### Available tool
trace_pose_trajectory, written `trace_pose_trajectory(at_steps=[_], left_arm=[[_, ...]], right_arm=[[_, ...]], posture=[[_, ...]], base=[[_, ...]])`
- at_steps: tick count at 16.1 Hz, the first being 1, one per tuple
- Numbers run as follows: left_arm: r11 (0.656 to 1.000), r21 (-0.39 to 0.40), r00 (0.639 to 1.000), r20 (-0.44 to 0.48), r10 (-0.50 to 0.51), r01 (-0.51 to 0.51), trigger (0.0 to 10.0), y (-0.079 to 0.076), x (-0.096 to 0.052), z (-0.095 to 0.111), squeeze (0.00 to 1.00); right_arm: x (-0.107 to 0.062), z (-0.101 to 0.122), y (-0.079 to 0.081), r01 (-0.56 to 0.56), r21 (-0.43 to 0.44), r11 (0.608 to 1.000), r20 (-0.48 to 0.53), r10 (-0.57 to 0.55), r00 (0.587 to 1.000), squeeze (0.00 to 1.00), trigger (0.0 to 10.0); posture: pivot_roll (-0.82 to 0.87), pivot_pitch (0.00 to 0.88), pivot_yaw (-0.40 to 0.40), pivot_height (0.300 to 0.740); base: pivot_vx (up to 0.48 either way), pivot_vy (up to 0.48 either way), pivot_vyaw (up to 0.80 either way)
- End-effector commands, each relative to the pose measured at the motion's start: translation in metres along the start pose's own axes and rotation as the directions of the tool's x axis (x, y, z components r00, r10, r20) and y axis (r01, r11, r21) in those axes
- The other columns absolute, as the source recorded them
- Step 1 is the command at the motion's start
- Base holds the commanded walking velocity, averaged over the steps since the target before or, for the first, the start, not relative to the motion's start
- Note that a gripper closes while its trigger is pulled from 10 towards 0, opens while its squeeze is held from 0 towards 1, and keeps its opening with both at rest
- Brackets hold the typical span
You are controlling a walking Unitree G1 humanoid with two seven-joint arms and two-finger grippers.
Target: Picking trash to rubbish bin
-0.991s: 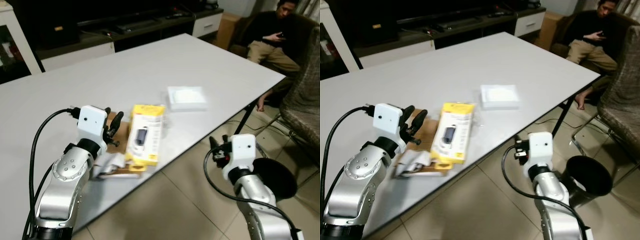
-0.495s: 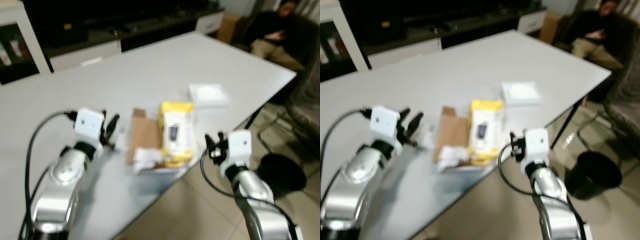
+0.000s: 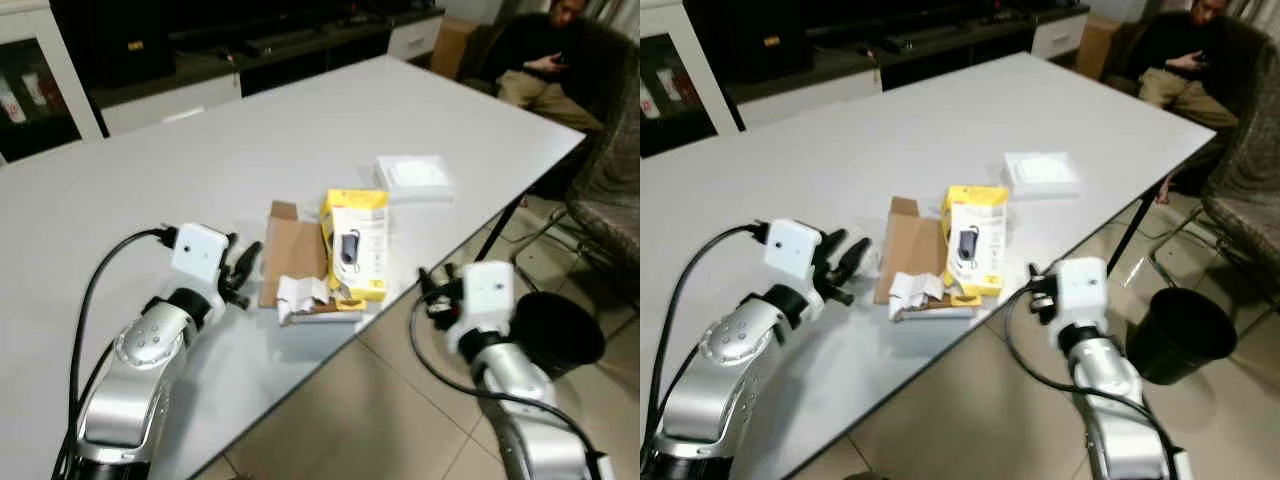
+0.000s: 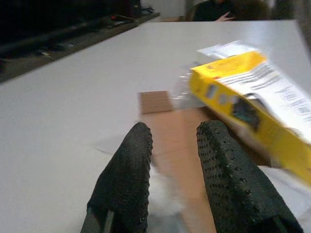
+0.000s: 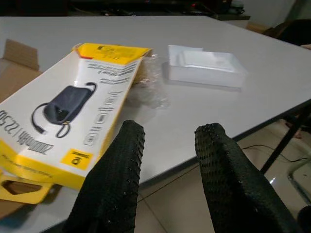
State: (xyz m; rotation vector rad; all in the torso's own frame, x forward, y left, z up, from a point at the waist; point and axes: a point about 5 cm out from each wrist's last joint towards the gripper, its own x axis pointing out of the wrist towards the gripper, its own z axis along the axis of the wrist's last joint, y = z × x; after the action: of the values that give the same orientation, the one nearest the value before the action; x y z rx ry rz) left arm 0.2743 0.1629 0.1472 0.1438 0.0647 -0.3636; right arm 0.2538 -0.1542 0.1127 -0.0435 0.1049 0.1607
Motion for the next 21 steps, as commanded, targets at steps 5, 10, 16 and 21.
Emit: trace_pose_trajectory(at_steps=[5,10,16,21], left_arm=[[0.997,-0.006,0.996,-0.046,0.079,-0.080,10.0,0.026,0.017,-0.011,1.00],[0.993,-0.113,0.999,-0.047,-0.024,0.019,10.0,0.018,0.028,-0.015,1.00],[0.996,-0.087,0.993,-0.112,-0.035,0.026,10.0,0.016,0.034,-0.036,1.00],[0.998,-0.056,0.978,-0.207,-0.034,0.023,10.0,0.015,0.034,-0.059,0.00]], right_arm=[[0.003,0.007,0.003,-0.113,0.007,0.994,0.004,0.113,0.994,0.00,10.0],[0.000,0.006,0.010,-0.179,0.020,0.984,-0.016,0.179,0.984,0.00,10.0],[-0.003,0.004,0.015,-0.195,0.032,0.980,-0.027,0.195,0.980,0.00,10.0],[-0.004,0.004,0.018,-0.210,0.038,0.977,-0.027,0.211,0.977,0.00,10.0]], posture=[[0.05,0.039,-0.057,0.740],[0.04,0.040,-0.052,0.740],[0.03,0.036,-0.052,0.740],[0.03,0.033,-0.049,0.740]], base=[[0.000,0.000,0.00],[0.000,0.000,0.00],[0.000,0.000,0.00],[0.000,0.000,0.00]])
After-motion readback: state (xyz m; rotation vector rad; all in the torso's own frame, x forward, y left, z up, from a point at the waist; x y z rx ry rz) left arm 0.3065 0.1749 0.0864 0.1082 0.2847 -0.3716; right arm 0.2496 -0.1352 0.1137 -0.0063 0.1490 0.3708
